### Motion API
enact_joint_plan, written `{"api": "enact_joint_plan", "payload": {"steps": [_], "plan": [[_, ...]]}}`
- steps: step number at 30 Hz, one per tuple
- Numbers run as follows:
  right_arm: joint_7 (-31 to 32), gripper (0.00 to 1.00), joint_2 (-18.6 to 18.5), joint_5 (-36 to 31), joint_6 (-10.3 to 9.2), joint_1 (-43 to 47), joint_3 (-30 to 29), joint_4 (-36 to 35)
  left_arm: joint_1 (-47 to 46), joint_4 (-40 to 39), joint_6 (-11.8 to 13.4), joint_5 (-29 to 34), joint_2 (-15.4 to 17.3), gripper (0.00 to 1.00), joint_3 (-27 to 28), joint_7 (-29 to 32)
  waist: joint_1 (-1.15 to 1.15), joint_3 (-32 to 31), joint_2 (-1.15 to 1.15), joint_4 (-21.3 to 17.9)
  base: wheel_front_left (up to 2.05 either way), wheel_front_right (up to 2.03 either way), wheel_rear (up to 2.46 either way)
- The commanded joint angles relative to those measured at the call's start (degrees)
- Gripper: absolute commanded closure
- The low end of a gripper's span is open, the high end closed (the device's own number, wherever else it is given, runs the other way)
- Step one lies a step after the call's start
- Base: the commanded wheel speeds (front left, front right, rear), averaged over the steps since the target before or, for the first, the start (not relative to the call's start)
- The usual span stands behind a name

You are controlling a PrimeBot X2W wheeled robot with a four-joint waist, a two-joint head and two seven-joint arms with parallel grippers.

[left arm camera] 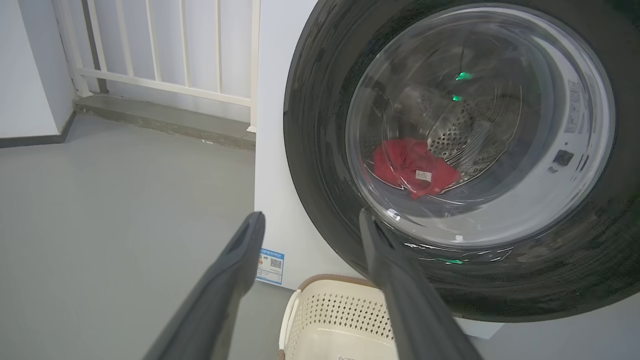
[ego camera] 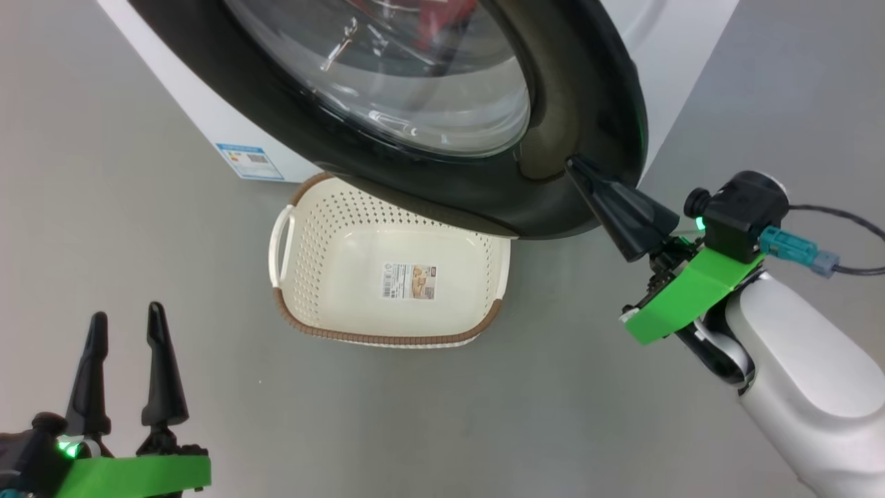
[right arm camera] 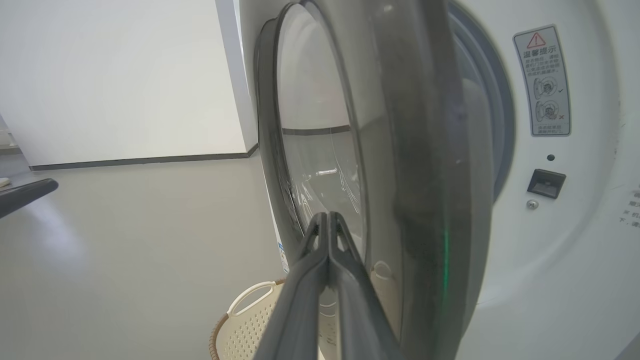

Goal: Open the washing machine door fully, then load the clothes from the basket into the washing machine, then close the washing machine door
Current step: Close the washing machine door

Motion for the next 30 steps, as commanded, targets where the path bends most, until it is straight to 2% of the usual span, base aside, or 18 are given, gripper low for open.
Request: {"api": "enact_joint_plan", "payload": {"steps": [1,18,30], "plan": [[-0.3,1.00,-0.5,-0.1,0.09,-0.4,0.6,-1.0,-1.5,-1.2,-0.4,-0.2,0.9,0.00,1.8,-0.5,0.00,0.6,0.00,0.4,0.00,0.00,0.00],[-0.3,1.00,-4.5,-0.1,0.09,-7.2,-1.4,0.1,-3.4,-2.1,-0.5,-0.4,0.9,0.00,0.9,-0.5,0.00,6.3,0.00,1.4,0.00,0.00,0.00],[-0.3,1.00,-8.5,-0.3,0.09,-15.5,-3.4,2.7,-5.8,-2.4,-0.6,-2.0,0.9,0.00,-0.3,-0.5,0.00,11.6,0.00,3.9,0.00,0.00,0.00]]}}
